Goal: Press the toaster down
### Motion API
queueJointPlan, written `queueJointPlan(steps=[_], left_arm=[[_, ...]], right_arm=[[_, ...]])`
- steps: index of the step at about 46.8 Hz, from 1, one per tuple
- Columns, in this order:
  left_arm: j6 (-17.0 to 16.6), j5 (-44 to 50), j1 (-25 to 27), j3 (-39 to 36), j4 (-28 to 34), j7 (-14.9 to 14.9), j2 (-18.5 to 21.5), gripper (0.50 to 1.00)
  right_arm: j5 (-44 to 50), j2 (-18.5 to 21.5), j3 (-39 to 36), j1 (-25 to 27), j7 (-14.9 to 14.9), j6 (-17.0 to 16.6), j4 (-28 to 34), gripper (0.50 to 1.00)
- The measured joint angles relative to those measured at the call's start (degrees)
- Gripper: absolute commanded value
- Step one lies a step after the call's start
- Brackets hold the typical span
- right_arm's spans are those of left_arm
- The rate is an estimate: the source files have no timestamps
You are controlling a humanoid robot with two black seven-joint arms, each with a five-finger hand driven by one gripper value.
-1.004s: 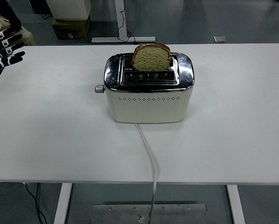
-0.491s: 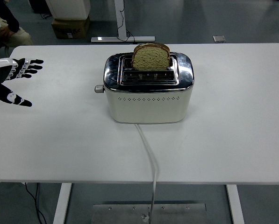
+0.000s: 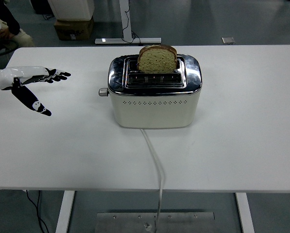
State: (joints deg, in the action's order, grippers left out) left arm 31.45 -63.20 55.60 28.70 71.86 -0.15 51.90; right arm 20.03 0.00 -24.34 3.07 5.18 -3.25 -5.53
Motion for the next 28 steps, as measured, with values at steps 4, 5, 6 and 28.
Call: queueJointPlan(steps=[4,5,6,28], left_arm=[[-0.1,0.0,2.1,-2.7,-0.6,0.0,-1.3,1.000],[-0.1,0.0,2.6,-3.3,-0.7,0.0,-1.6,1.000],[-0.1,0.0,2.9,-3.6,-0.8,0.0,-1.8,1.000],[0.2,-0.1,4.9,-4.7,-0.5,0.0,-4.7,1.000]], right_arm=[[0.0,0.0,0.0,0.0,0.0,0.0,0.0,0.998],[0.0,0.0,0.0,0.0,0.0,0.0,0.0,0.998],[0.0,0.0,0.0,0.1,0.0,0.0,0.0,1.000],[0.0,0.0,-0.1,0.1,0.0,0.0,0.1,0.998]])
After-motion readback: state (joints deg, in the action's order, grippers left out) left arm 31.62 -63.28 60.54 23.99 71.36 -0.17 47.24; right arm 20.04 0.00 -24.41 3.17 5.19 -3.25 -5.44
